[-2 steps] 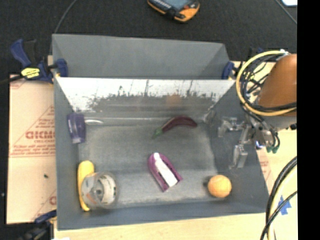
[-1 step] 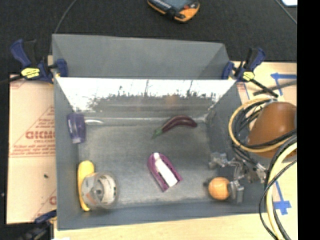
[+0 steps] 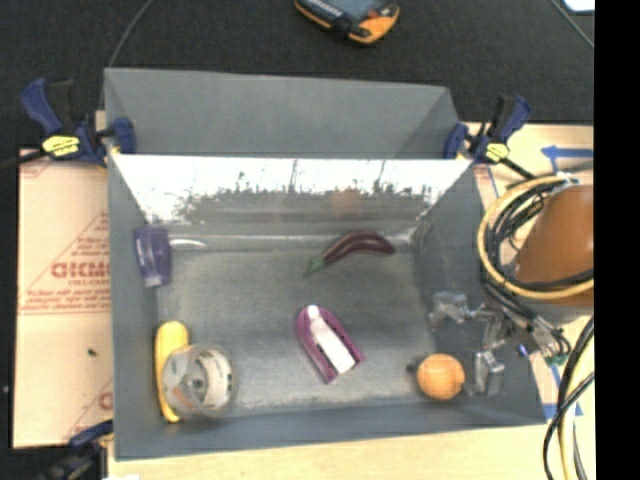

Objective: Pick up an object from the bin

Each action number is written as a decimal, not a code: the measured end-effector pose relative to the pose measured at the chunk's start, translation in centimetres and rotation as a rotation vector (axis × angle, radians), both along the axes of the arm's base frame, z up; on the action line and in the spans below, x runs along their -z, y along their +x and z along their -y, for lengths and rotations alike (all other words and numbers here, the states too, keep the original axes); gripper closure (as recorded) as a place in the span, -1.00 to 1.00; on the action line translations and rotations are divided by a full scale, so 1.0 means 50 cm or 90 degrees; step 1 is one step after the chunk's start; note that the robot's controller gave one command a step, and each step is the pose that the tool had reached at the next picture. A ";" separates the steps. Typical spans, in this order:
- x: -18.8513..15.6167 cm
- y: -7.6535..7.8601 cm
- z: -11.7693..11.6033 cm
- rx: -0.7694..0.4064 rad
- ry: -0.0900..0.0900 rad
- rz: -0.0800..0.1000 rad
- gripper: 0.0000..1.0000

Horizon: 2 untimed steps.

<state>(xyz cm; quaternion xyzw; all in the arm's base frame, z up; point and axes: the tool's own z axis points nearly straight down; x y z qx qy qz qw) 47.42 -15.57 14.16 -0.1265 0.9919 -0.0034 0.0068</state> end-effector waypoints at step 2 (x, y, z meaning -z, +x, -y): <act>0.136 0.008 -0.007 -0.179 -0.003 0.009 -1.00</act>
Offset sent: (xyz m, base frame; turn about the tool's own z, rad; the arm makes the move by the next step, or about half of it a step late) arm -0.0013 0.0013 -0.0716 -0.2832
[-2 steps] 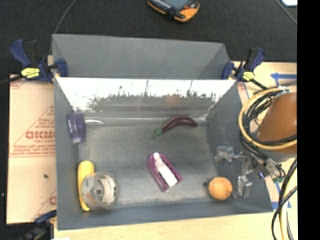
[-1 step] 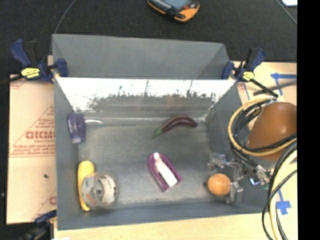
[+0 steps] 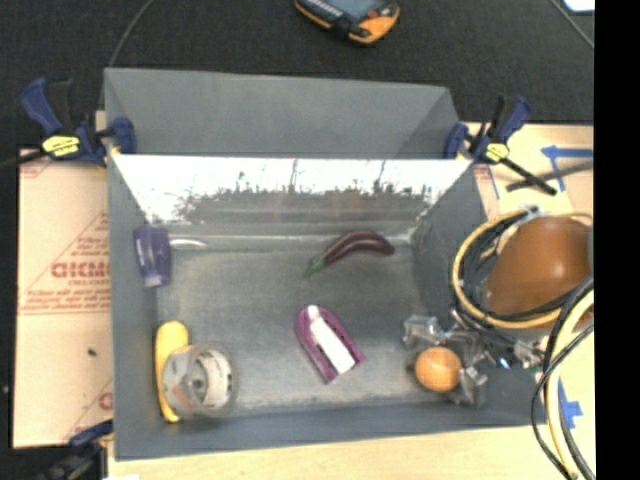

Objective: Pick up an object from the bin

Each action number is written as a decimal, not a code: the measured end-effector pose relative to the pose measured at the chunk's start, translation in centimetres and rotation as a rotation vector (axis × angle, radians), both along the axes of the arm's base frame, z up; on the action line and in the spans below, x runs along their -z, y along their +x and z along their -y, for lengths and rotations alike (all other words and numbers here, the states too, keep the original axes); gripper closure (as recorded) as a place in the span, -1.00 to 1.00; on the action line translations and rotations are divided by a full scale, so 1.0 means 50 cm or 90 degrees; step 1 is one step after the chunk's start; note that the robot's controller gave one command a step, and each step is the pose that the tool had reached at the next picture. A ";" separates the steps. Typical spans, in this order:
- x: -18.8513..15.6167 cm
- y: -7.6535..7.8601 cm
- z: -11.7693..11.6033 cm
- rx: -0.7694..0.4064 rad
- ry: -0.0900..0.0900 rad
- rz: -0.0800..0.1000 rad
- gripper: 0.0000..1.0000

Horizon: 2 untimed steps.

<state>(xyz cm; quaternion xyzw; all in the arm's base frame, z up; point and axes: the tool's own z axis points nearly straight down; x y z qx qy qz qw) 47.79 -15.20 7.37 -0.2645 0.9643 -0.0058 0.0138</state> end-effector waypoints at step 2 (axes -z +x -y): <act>0.005 -0.005 -0.005 0.089 0.000 -0.008 1.00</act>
Offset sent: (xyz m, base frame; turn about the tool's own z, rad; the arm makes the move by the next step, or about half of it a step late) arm 0.0000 0.0000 0.0000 0.0000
